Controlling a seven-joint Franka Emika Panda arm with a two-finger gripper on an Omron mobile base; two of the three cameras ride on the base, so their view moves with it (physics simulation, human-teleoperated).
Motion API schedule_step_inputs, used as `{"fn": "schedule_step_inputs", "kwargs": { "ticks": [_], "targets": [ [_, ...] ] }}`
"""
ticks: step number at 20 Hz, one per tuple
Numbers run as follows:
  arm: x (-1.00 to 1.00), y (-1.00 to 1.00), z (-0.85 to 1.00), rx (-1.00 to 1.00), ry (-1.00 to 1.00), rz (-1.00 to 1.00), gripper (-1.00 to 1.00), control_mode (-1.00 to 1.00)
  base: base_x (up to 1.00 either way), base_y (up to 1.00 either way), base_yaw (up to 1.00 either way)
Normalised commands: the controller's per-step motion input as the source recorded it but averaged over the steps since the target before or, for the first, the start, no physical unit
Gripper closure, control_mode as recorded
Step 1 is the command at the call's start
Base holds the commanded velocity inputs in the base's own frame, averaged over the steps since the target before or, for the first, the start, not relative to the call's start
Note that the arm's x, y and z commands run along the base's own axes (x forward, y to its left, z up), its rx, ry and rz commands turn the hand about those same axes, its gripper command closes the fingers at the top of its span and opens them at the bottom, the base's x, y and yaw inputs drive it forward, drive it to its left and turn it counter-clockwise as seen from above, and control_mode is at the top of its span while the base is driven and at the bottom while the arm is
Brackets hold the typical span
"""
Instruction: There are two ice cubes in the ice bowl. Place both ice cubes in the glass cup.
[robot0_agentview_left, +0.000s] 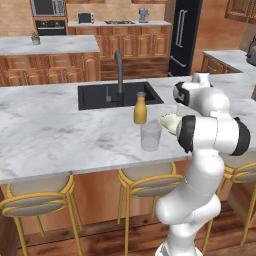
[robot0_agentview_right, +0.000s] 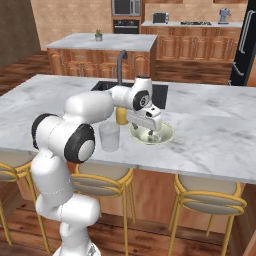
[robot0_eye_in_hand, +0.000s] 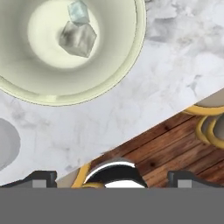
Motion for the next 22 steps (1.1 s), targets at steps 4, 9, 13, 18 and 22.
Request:
{"fn": "schedule_step_inputs", "kwargs": {
  "ticks": [4,9,13,18,22],
  "targets": [
    [0.37,-0.01,-0.12,0.0,0.02,0.0,-1.0,-1.0,0.0,0.0,0.0],
    [0.4,-0.04,-0.2,0.0,0.0,0.0,-1.0,-1.0,0.0,0.0,0.0],
    [0.26,-0.05,-0.42,0.0,0.04,0.0,-1.0,-1.0,0.0,0.0,0.0],
    [0.22,-0.01,-0.4,-0.01,0.06,0.0,-1.0,-1.0,0.0,0.0,0.0],
    [0.23,-0.03,-0.31,0.0,0.05,0.0,-1.0,-1.0,0.0,0.0,0.0]
  ]
}}
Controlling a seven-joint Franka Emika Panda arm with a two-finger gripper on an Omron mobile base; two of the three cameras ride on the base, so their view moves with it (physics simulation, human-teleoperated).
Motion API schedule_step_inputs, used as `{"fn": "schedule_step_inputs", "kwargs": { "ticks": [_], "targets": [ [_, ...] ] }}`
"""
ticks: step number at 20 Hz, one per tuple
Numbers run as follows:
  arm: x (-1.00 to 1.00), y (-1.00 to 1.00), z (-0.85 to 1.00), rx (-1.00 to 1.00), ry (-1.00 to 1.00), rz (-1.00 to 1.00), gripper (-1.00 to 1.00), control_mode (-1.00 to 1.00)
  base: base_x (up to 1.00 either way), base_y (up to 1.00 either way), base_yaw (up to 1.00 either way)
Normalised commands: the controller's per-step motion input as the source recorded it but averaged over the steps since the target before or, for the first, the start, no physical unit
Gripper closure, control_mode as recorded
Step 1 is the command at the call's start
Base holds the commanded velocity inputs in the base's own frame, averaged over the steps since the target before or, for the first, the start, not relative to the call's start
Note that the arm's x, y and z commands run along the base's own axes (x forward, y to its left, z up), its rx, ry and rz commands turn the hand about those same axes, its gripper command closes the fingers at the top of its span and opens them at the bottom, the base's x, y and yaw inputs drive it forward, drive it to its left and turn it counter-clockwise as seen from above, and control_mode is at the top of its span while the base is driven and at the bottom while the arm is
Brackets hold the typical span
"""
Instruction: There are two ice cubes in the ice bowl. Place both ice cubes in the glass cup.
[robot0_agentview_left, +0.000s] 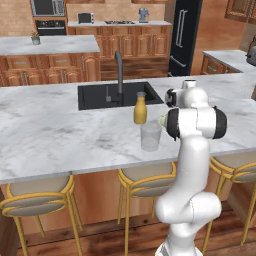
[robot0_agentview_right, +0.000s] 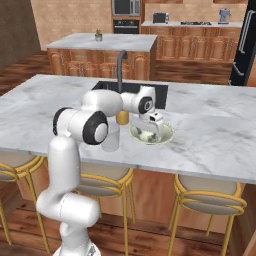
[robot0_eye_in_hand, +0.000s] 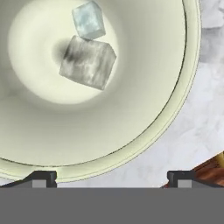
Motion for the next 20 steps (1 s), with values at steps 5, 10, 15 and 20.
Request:
{"fn": "schedule_step_inputs", "kwargs": {
  "ticks": [5,10,15,20],
  "targets": [
    [0.2,-0.14,-0.27,0.0,0.01,0.0,-1.0,-1.0,0.0,0.0,0.0],
    [0.2,-0.19,-0.17,0.0,0.0,0.0,-1.0,-1.0,0.0,0.0,0.0],
    [0.25,-0.11,-0.09,0.0,0.0,0.0,-1.0,-1.0,0.0,0.0,0.0],
    [0.31,0.0,-0.05,0.0,0.0,0.0,-1.0,-1.0,0.0,0.0,0.0]
  ]
}}
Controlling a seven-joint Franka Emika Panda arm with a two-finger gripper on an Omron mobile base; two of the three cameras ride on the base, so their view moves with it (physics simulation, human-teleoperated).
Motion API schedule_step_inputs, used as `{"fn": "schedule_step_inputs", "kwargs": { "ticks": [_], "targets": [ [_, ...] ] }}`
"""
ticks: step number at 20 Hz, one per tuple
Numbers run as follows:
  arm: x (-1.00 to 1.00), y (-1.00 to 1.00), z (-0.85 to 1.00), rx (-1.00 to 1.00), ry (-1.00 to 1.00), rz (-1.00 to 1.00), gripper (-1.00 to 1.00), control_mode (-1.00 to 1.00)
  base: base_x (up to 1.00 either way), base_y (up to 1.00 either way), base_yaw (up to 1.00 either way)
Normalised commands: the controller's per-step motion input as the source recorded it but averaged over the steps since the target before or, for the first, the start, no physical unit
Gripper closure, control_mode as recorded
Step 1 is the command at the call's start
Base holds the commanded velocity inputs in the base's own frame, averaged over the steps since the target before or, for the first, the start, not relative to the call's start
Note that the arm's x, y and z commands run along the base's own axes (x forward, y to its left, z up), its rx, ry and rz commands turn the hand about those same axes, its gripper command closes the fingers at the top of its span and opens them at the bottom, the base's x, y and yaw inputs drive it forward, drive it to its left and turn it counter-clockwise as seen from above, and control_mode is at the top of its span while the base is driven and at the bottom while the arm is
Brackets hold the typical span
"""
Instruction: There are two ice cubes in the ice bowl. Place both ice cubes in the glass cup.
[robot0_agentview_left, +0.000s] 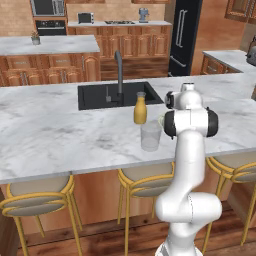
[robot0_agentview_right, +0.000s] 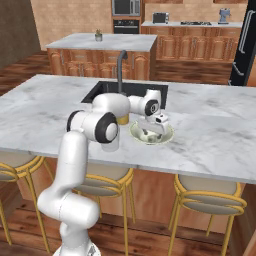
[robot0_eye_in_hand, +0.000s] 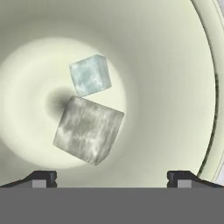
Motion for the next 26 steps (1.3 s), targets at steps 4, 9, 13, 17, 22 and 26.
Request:
{"fn": "schedule_step_inputs", "kwargs": {
  "ticks": [4,9,13,17,22,26],
  "targets": [
    [0.26,0.0,-0.13,0.0,0.0,0.0,-1.0,-1.0,0.0,0.0,0.0],
    [0.07,0.0,-0.31,0.0,0.04,0.0,-1.0,-1.0,0.0,0.0,0.0],
    [0.11,0.0,-0.24,0.0,0.03,0.0,-1.0,-1.0,0.0,0.0,0.0],
    [0.19,0.0,-0.12,0.0,0.0,0.0,-1.0,-1.0,0.0,0.0,0.0],
    [0.25,0.0,-0.13,0.0,0.0,0.0,-1.0,-1.0,0.0,0.0,0.0],
    [0.09,0.0,-0.11,0.0,0.0,0.0,1.0,-1.0,0.0,0.0,0.0]
  ]
}}
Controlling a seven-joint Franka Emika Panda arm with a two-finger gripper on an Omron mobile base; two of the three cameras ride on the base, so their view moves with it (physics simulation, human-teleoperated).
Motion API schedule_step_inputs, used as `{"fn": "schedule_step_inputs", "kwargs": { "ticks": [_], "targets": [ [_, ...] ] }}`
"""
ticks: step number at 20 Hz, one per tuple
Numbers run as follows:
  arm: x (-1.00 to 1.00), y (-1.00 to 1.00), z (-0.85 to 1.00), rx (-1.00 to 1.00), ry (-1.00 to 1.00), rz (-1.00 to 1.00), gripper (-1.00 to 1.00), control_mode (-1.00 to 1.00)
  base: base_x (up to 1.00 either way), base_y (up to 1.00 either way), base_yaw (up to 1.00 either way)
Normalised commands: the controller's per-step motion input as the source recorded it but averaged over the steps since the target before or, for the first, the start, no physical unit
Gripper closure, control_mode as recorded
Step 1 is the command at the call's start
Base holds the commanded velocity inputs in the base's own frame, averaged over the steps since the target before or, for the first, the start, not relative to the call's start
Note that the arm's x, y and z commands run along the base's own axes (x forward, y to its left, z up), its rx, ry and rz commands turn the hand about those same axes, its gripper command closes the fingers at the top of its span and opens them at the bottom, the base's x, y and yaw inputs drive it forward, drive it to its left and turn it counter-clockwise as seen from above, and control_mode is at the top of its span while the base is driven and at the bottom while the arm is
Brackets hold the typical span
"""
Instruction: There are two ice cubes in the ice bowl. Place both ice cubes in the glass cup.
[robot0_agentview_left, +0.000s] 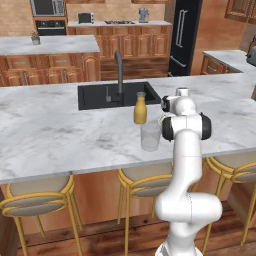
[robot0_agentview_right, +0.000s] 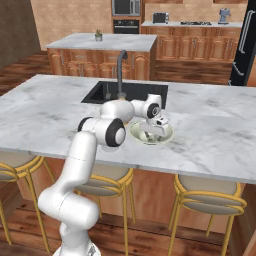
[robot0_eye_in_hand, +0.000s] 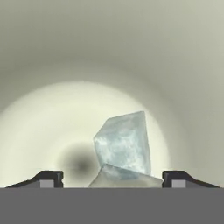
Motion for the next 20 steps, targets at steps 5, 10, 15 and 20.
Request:
{"fn": "schedule_step_inputs", "kwargs": {
  "ticks": [5,10,15,20],
  "targets": [
    [-0.1,0.0,0.0,0.0,0.0,0.0,1.0,-1.0,0.0,0.0,0.0],
    [-0.49,0.11,0.27,0.0,-0.08,0.0,1.0,-1.0,0.0,0.0,0.0],
    [-0.74,0.42,0.88,0.0,-0.22,0.0,1.0,-1.0,0.0,0.0,0.0],
    [-0.64,0.87,1.0,0.0,-0.27,0.0,1.0,-1.0,0.0,0.0,0.0]
  ]
}}
